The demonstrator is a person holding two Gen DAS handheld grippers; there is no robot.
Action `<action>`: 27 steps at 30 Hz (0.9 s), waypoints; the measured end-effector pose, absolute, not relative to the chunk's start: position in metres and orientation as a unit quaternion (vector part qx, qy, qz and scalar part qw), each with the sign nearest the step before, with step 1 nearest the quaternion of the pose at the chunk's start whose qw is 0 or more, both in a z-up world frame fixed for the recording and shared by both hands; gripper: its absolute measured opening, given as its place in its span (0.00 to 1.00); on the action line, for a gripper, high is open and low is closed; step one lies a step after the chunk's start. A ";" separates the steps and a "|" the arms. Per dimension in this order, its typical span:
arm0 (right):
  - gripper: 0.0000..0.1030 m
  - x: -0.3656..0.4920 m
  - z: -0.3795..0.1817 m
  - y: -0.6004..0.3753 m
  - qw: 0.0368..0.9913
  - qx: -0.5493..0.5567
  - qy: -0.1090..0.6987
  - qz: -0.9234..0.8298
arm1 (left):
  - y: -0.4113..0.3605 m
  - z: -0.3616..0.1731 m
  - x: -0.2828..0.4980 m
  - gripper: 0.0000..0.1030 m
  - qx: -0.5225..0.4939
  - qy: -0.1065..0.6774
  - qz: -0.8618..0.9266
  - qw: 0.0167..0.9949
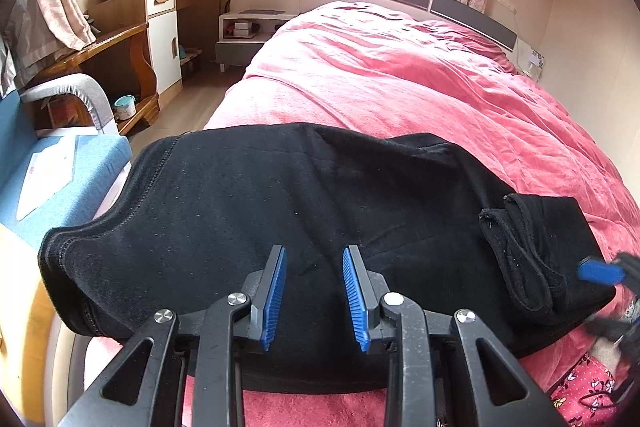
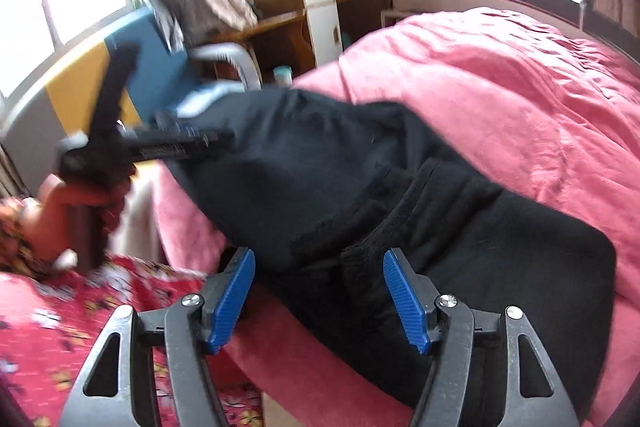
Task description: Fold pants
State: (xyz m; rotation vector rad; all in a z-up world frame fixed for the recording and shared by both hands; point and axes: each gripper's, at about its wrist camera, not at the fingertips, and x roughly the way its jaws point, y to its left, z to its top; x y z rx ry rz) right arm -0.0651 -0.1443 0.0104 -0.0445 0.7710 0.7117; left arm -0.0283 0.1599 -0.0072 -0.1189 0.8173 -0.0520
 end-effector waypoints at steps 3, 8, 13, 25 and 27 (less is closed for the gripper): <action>0.61 -0.058 0.017 -0.172 0.888 -0.011 0.367 0.277 | 0.165 -0.006 -0.028 0.29 -0.062 0.395 -0.015 0.916; 0.33 -0.037 -0.012 -0.200 0.884 0.021 0.427 0.190 | 0.179 -0.005 -0.027 0.29 -0.070 0.394 0.009 0.916; 0.34 -0.038 -0.043 -0.178 0.867 -0.027 0.458 0.195 | 0.192 -0.002 -0.026 0.29 -0.069 0.392 0.031 0.917; 0.41 -0.032 -0.036 -0.182 0.863 -0.020 0.467 0.191 | 0.259 0.010 -0.022 0.61 -0.092 0.385 0.123 0.910; 0.43 -0.032 -0.032 -0.185 0.866 -0.023 0.465 0.184 | 0.273 0.005 -0.020 0.61 -0.101 0.401 0.132 0.901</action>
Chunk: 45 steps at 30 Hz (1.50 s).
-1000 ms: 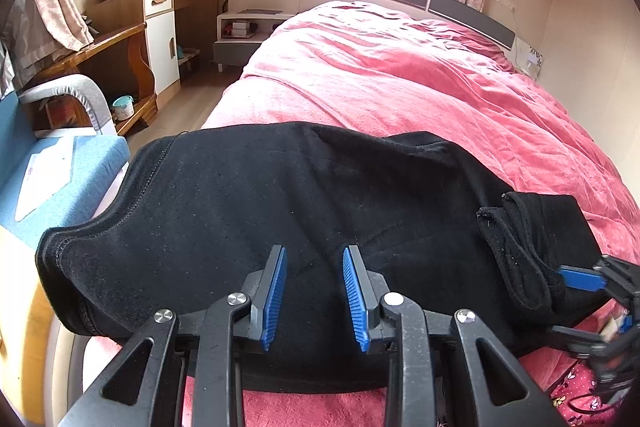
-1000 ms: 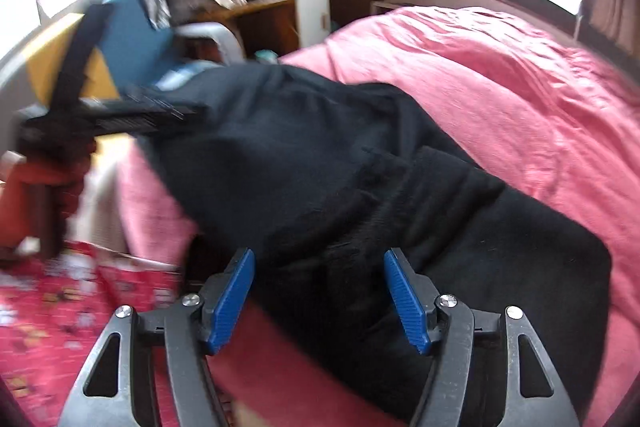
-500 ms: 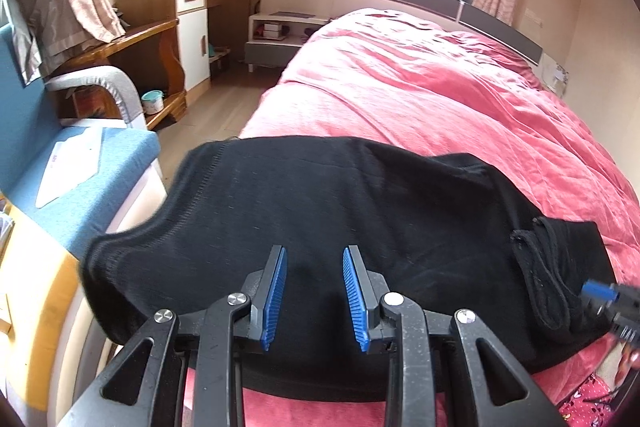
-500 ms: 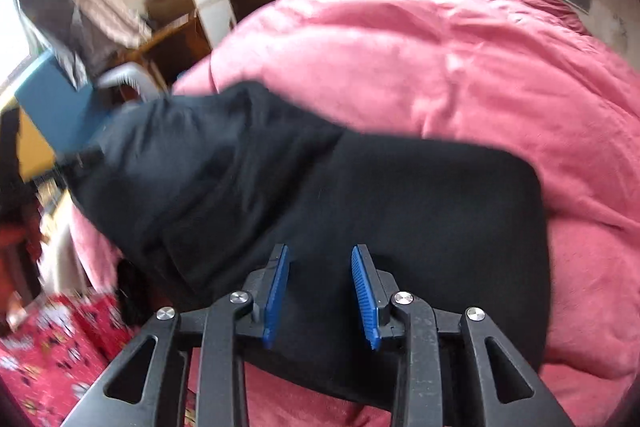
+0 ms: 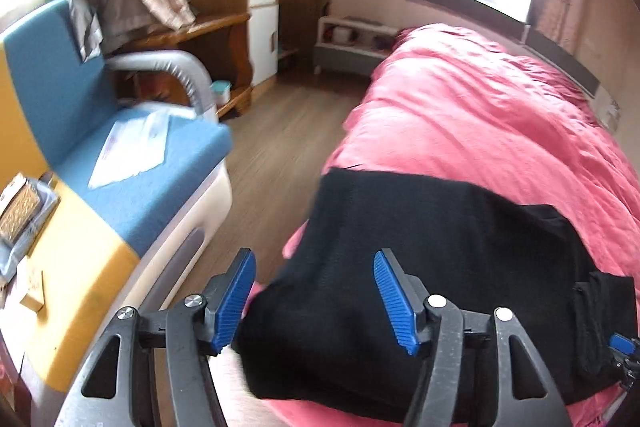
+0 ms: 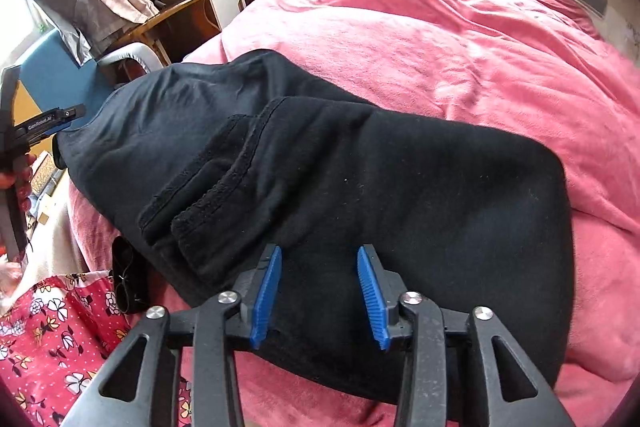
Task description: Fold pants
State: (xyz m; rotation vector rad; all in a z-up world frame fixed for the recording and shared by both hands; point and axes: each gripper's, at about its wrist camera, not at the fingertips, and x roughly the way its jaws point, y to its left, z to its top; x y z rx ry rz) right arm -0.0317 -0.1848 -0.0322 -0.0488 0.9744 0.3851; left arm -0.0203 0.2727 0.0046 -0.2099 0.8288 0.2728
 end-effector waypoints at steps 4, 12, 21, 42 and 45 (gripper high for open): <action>0.43 -0.028 -0.024 -0.200 0.868 -0.004 0.469 0.162 | 0.287 -0.008 -0.020 0.61 -0.119 0.419 0.115 0.893; 0.44 -0.021 -0.017 -0.235 0.873 0.027 0.471 0.121 | 0.300 -0.027 -0.015 0.66 -0.191 0.446 0.034 0.874; 0.49 -0.013 -0.018 -0.250 0.866 0.017 0.490 0.096 | 0.297 -0.034 -0.018 0.68 -0.186 0.476 0.027 0.859; 0.54 -0.013 -0.027 -0.252 0.860 0.018 0.499 0.105 | 0.264 0.057 -0.030 0.07 -0.170 0.363 -0.055 0.914; 0.54 -0.013 -0.027 -0.254 0.859 0.026 0.499 0.107 | 0.253 0.079 -0.027 0.07 -0.185 0.335 -0.078 0.920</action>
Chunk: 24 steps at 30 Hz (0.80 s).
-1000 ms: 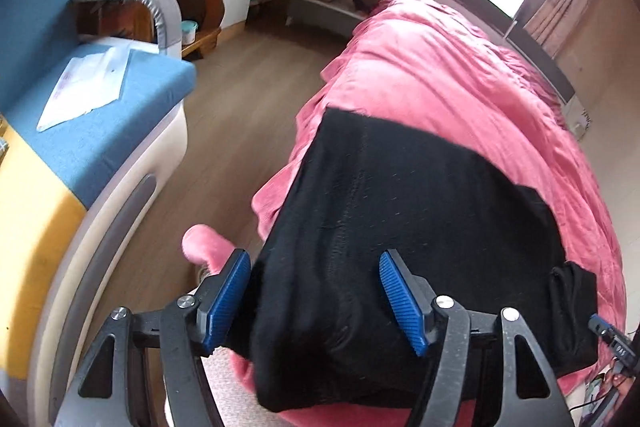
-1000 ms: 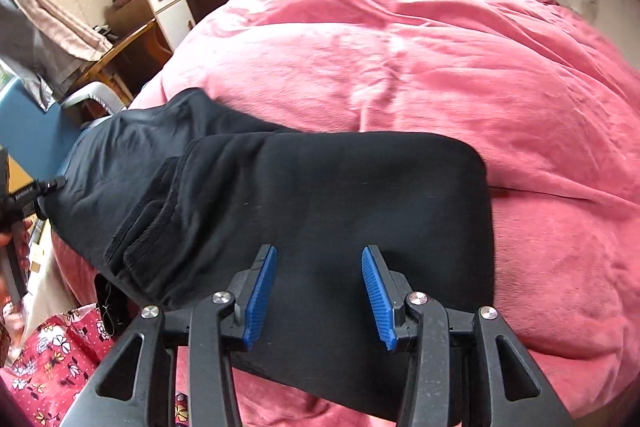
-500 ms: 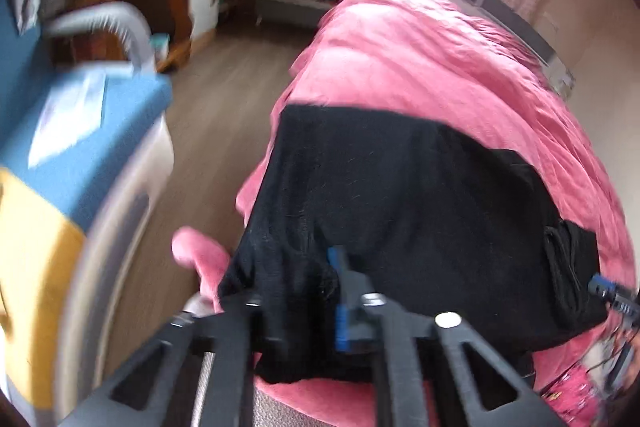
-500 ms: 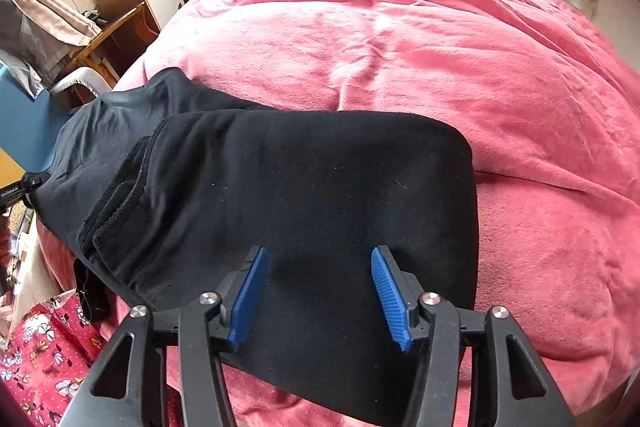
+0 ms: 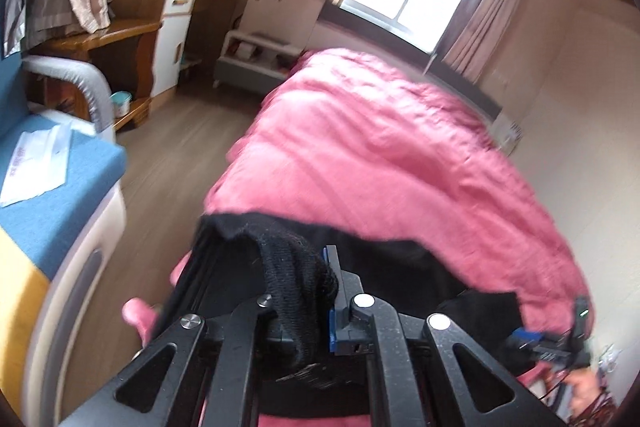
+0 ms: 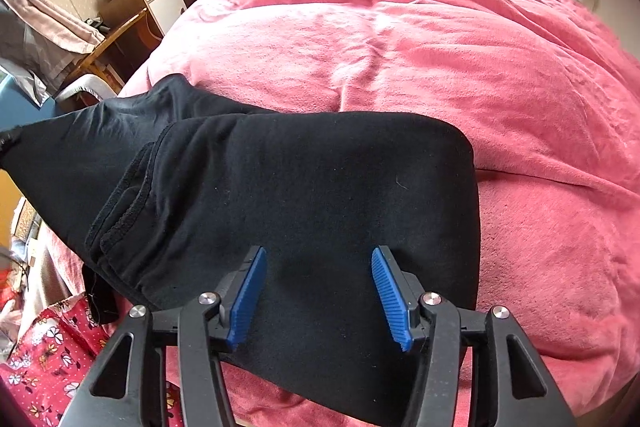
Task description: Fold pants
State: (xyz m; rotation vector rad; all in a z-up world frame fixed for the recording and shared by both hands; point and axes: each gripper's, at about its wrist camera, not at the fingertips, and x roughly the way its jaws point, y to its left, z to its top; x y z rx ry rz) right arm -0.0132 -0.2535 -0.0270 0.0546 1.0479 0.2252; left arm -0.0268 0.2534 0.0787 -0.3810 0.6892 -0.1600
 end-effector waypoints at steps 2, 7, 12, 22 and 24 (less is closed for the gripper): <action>0.54 -0.013 -0.026 -0.255 0.859 0.030 0.500 0.109 | 0.246 0.090 -0.022 0.07 -0.179 0.335 -0.085 0.921; 0.54 -0.014 -0.026 -0.254 0.857 0.034 0.503 0.108 | 0.254 0.075 -0.017 0.12 -0.168 0.383 -0.037 0.908; 0.57 -0.013 -0.026 -0.254 0.856 0.036 0.504 0.111 | 0.286 0.012 -0.025 0.29 -0.159 0.448 0.041 0.879; 0.57 -0.012 -0.027 -0.253 0.856 0.033 0.504 0.110 | 0.340 -0.056 -0.036 0.74 -0.301 0.498 0.053 0.812; 0.58 -0.011 -0.028 -0.253 0.856 0.034 0.504 0.111 | 0.340 -0.060 -0.035 0.64 -0.338 0.496 0.021 0.799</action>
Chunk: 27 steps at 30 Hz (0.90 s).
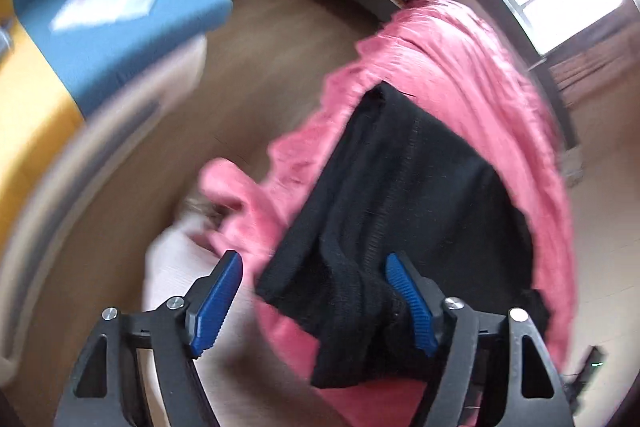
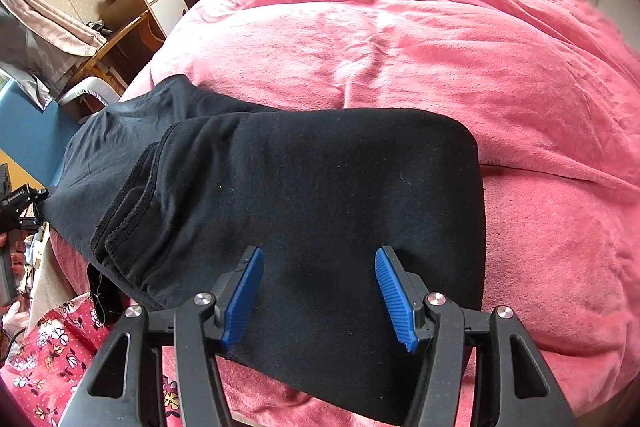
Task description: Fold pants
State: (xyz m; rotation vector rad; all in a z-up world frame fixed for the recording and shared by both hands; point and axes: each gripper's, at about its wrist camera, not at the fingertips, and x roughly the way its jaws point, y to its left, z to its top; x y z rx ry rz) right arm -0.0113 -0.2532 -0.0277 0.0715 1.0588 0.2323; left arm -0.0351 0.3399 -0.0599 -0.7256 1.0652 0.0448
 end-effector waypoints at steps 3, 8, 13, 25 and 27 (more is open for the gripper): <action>0.58 -0.011 -0.028 -0.254 0.856 0.034 0.504 0.109 | 0.330 -0.054 -0.032 0.45 -0.323 0.499 0.002 0.804; 0.58 -0.012 -0.028 -0.254 0.856 0.036 0.503 0.110 | 0.317 -0.026 -0.026 0.20 -0.278 0.466 -0.016 0.840; 0.58 -0.014 -0.028 -0.253 0.857 0.036 0.503 0.107 | 0.312 -0.002 -0.028 0.18 -0.313 0.431 -0.033 0.846; 0.58 -0.015 -0.012 -0.274 0.846 0.086 0.513 0.116 | 0.202 0.131 -0.025 0.17 -0.246 0.306 -0.208 0.896; 0.58 -0.018 -0.007 -0.287 0.848 0.097 0.510 0.110 | 0.173 0.145 -0.023 0.16 -0.229 0.302 -0.246 0.892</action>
